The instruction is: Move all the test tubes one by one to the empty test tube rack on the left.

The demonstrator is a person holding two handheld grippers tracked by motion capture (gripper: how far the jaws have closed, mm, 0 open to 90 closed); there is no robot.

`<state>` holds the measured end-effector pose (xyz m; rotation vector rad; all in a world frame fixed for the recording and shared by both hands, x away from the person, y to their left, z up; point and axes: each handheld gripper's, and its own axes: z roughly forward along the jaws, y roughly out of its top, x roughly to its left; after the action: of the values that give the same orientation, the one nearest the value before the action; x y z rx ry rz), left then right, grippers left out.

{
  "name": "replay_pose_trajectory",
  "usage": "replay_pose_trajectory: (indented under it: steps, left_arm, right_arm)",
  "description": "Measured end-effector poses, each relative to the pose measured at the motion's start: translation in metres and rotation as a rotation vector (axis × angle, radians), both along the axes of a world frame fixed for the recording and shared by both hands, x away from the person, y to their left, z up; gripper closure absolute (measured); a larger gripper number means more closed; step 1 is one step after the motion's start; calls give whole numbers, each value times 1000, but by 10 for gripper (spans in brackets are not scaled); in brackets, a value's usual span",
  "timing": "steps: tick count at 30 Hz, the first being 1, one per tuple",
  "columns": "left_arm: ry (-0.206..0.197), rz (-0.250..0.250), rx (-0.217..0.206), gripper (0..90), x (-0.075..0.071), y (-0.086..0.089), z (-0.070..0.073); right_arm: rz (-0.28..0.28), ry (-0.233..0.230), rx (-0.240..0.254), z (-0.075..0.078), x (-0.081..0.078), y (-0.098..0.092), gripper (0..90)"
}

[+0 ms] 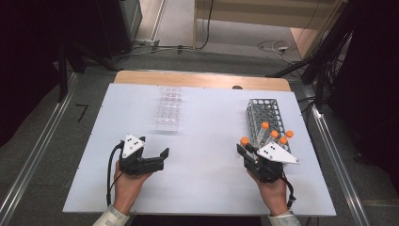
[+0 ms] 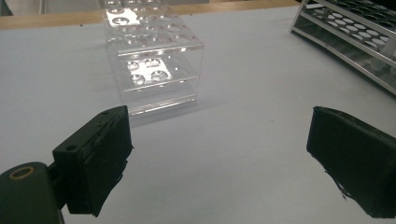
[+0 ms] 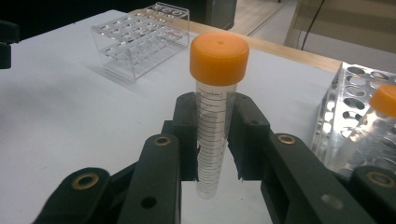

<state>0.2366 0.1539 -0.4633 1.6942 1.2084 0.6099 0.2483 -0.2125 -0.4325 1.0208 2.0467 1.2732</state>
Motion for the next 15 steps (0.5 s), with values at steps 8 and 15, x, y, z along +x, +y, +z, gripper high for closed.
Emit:
replay_pose_trajectory:
  steps: [8, 15]
  left_arm:
    - [-19, -25, -15, 80, 2, -9, 4]
    - [-33, -51, -16, 89, 4, -17, 10]
  right_arm:
    - [37, 4, -23, -8, 10, 23, 717]
    - [75, 16, -29, -13, 18, 48, 717]
